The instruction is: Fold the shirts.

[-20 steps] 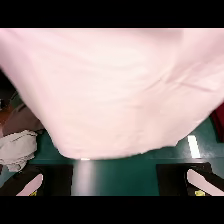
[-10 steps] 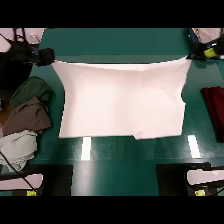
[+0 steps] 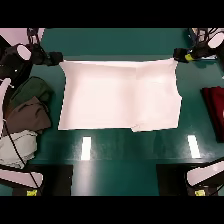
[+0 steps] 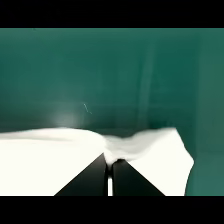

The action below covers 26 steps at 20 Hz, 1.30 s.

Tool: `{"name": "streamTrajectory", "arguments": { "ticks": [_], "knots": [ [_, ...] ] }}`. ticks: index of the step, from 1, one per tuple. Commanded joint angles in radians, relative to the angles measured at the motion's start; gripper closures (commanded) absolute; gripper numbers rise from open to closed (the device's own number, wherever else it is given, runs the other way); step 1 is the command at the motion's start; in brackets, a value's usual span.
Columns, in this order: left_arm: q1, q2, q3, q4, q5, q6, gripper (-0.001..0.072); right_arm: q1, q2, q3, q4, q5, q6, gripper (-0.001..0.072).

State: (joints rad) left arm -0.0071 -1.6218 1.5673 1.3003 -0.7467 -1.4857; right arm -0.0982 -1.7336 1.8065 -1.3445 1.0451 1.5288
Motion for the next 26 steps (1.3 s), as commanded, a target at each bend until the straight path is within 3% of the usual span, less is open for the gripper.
{"name": "streamTrajectory", "arguments": {
  "ticks": [1,8,9,10,11,13,16,19,26],
  "knots": [
    [0.001,-0.035,-0.012,0.001,-0.146,0.068,0.0686,0.007,-0.005,-0.086,-0.064,0.049,-0.007,0.0698],
    [0.001,-0.035,-0.172,0.000,-0.194,0.078,0.0685,0.017,0.066,-0.319,-0.122,0.056,-0.002,0.0695],
    [0.001,-0.034,-0.171,0.000,-0.198,0.068,0.0651,0.017,0.065,-0.329,-0.119,0.065,0.000,0.0670],
    [0.001,-0.032,-0.171,-0.002,-0.208,0.052,0.0299,0.017,0.065,-0.332,-0.105,0.079,0.000,0.0455],
    [0.001,-0.031,-0.167,-0.002,-0.229,0.024,0.0023,0.017,0.065,-0.326,-0.093,0.098,0.000,0.0273],
    [0.008,-0.031,-0.138,0.005,-0.338,0.020,0.0160,0.014,0.066,-0.280,-0.090,0.177,0.000,0.0269],
    [0.043,0.028,-0.116,0.007,-0.483,0.056,0.0165,-0.018,0.133,-0.261,-0.026,0.300,-0.053,0.0282],
    [0.091,0.171,-0.231,0.001,-0.521,0.084,0.0166,-0.080,0.251,-0.363,0.140,0.389,-0.129,0.0283],
    [0.269,0.386,-0.681,-0.227,-0.523,0.213,0.0166,-0.172,0.476,-0.678,0.260,0.366,-0.195,0.0282]
  ]
}}
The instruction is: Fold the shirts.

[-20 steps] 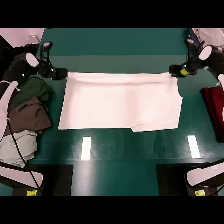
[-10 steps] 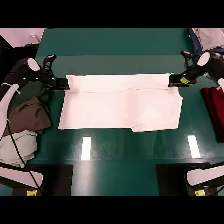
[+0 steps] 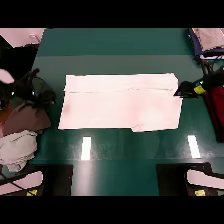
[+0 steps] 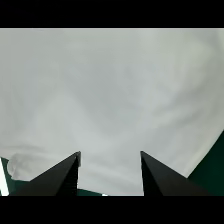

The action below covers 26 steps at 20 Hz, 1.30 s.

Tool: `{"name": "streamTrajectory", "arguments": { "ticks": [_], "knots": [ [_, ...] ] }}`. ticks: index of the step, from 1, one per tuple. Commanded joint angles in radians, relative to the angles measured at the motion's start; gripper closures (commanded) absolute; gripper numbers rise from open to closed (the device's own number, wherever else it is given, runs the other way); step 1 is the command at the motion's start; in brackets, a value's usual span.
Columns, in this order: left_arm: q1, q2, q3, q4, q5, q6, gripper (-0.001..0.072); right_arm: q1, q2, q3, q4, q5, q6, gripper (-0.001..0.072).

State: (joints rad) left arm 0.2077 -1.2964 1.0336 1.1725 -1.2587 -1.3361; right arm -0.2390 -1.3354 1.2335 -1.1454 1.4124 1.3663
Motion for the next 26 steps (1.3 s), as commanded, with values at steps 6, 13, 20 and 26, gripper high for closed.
{"name": "streamTrajectory", "arguments": {
  "ticks": [6,13,20,26],
  "knots": [
    [0.051,0.060,-0.300,-0.108,0.064,0.081,0.0166,-0.033,0.150,-0.174,0.081,-0.014,-0.033,0.0283],
    [0.051,0.060,-0.344,-0.205,0.122,0.115,0.0415,-0.034,0.202,-0.175,0.069,-0.006,-0.033,0.0282],
    [0.051,0.077,-0.317,-0.272,0.105,0.167,0.0687,-0.148,0.215,-0.242,-0.056,0.082,0.000,0.0282],
    [0.051,0.099,-0.298,-0.272,0.110,0.166,0.0687,-0.251,0.252,-0.584,-0.029,-0.019,-0.001,0.0282]
  ]
}}
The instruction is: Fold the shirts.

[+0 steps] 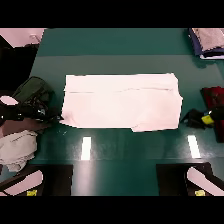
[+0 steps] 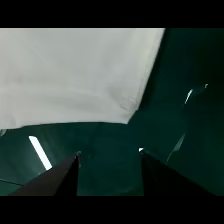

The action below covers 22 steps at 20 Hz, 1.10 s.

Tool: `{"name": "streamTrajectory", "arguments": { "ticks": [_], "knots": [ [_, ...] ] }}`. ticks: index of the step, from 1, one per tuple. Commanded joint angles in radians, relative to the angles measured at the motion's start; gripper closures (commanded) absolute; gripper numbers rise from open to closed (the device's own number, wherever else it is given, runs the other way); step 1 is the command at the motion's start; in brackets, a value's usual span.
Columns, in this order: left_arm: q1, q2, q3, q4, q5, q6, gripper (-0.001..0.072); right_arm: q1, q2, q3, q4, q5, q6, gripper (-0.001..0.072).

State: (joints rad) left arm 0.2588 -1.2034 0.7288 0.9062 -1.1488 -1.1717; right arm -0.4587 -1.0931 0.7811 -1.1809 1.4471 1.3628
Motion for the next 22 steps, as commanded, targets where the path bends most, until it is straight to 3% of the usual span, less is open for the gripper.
{"name": "streamTrajectory", "arguments": {
  "ticks": [1,6,8,10,12,14,17,22],
  "knots": [
    [0.000,0.006,0.006,-0.006,-0.002,0.002,0.0687,-0.031,0.010,-0.167,0.049,-0.095,-0.008,0.0282],
    [0.000,0.006,0.006,-0.006,-0.015,0.002,0.0687,-0.031,0.010,-0.226,0.170,-0.266,-0.021,0.0283],
    [0.000,0.006,0.006,-0.007,-0.014,0.002,0.0687,-0.031,0.010,-0.227,0.185,-0.288,-0.021,0.0382],
    [0.000,0.006,0.006,-0.008,-0.014,0.002,0.0687,-0.026,0.010,-0.226,0.212,-0.301,-0.022,0.0416],
    [0.000,0.006,0.006,-0.008,-0.016,0.002,0.0687,-0.002,0.010,-0.226,0.211,-0.302,-0.047,0.0679],
    [0.000,0.006,0.007,0.000,-0.035,0.002,0.0688,0.027,0.011,-0.224,0.207,-0.270,-0.053,0.0695],
    [0.000,0.012,0.034,0.063,-0.138,-0.001,0.0688,0.052,0.028,-0.144,0.054,-0.089,-0.051,0.0697],
    [0.000,0.251,0.035,0.104,-0.244,-0.063,0.0688,0.043,0.239,0.003,-0.196,0.156,0.016,0.0697]
  ]
}}
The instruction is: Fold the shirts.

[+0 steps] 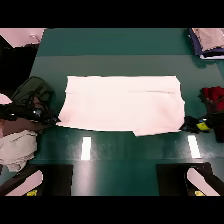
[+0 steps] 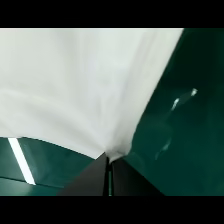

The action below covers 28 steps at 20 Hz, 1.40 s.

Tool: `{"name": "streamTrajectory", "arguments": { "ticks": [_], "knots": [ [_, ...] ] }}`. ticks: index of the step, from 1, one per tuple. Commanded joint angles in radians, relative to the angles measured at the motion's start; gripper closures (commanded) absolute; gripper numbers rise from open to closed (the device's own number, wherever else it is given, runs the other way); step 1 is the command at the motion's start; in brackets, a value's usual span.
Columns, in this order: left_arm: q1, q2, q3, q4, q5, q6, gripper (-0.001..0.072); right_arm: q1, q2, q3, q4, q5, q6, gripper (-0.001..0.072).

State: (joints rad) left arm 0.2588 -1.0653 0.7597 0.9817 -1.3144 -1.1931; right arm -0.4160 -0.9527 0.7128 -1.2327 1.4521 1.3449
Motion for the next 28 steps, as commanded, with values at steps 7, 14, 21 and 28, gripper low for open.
{"name": "streamTrajectory", "arguments": {
  "ticks": [7,14,21,28],
  "knots": [
    [0.000,0.232,0.027,-0.087,-0.103,-0.091,0.0688,0.113,0.182,0.175,-0.147,0.086,0.074,0.0697],
    [0.000,0.091,0.121,-0.085,0.098,-0.089,0.0687,0.246,-0.142,0.414,-0.153,-0.037,0.134,0.0697],
    [-0.004,-0.235,0.322,-0.174,0.189,-0.089,0.0687,0.246,-0.418,0.673,-0.148,-0.066,0.158,0.0697],
    [-0.099,-0.478,0.534,-0.176,0.303,-0.098,0.0535,0.245,-0.626,0.831,-0.060,-0.183,0.164,0.0691]
  ]
}}
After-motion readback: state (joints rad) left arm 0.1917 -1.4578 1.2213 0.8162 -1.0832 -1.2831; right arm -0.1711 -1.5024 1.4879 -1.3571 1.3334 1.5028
